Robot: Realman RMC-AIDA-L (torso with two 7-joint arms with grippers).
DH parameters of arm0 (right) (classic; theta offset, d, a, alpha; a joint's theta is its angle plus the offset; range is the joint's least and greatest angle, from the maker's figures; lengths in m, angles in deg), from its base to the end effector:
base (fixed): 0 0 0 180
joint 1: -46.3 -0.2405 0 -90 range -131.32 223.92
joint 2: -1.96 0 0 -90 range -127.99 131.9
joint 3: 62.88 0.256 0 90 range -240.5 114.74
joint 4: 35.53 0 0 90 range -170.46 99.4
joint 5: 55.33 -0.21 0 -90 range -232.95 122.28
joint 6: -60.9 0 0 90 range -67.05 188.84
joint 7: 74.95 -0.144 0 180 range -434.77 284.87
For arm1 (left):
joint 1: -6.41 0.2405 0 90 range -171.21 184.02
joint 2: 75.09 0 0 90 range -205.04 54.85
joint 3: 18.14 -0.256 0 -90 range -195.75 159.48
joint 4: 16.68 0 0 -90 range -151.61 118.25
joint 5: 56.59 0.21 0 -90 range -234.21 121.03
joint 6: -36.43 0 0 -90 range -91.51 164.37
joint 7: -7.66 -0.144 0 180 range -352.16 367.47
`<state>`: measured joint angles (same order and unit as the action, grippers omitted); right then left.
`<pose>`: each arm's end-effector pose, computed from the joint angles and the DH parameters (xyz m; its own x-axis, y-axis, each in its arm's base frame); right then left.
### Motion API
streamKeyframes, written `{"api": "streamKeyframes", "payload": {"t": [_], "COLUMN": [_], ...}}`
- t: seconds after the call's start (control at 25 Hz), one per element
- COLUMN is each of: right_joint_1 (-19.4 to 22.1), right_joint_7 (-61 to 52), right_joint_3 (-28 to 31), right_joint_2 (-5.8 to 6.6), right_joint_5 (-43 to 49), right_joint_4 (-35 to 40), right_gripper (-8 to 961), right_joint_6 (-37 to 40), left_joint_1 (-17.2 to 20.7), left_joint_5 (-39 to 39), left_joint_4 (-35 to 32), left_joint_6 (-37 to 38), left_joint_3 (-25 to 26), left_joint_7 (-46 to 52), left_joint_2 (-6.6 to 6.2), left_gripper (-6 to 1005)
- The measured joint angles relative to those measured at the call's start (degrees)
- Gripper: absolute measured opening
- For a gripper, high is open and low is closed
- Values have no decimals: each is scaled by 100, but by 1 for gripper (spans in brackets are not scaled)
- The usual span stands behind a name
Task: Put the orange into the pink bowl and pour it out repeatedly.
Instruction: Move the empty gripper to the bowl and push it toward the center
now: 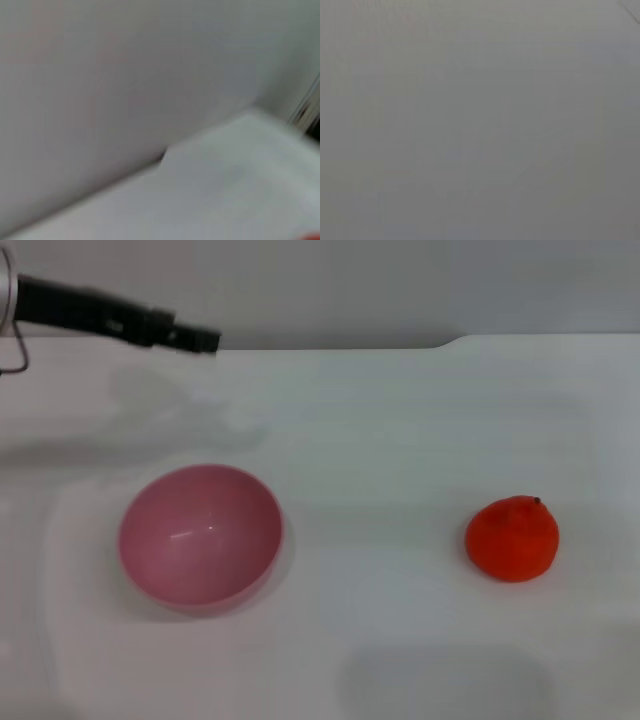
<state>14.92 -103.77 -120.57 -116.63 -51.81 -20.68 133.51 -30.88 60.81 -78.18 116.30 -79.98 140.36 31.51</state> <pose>0.2999 0.3836 0.1042 0.3866 0.4607 -0.7990 -0.8946 -0.0232 -0.4462 -0.1883 0.4127 0.0920 0.7386 0.5995 0.3083 0.6734 -0.6773 -0.2962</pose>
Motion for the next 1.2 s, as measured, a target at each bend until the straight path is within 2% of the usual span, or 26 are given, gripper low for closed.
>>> {"api": "streamKeyframes", "payload": {"t": [0.04, 0.16, 0.28, 0.4, 0.52, 0.92, 1.2], "right_joint_1": [0, 0, 0, 2, 18, 28, 23], "right_joint_7": [0, 0, 0, 0, 0, 0, 0], "right_joint_3": [4, 11, 17, 21, 21, 21, 4], "right_joint_2": [1, 3, 3, 3, 3, 8, 11], "right_joint_5": [0, 0, 0, 0, 0, -7, -7], "right_joint_4": [0, 0, 0, 0, 0, 1, 0], "right_gripper": [527, 527, 528, 528, 528, 528, 527], "right_joint_6": [-4, -9, -10, -11, -11, -11, -11], "left_joint_1": [-95, -334, -600, -707, -728, -638, -521], "left_joint_5": [575, 1506, 2525, 3257, 3526, 3568, 3721], "left_joint_4": [-163, -281, -353, -504, -600, -590, -165], "left_joint_6": [217, 645, 993, 1057, 1081, 1132, 1097], "left_joint_3": [-11, -25, -25, -13, -2, -33, -79], "left_joint_7": [365, 890, 1177, 1289, 1317, 1344, 1403], "left_joint_2": [61, 202, 472, 717, 856, 894, 904], "left_gripper": [831, 830, 830, 830, 830, 831, 827]}}
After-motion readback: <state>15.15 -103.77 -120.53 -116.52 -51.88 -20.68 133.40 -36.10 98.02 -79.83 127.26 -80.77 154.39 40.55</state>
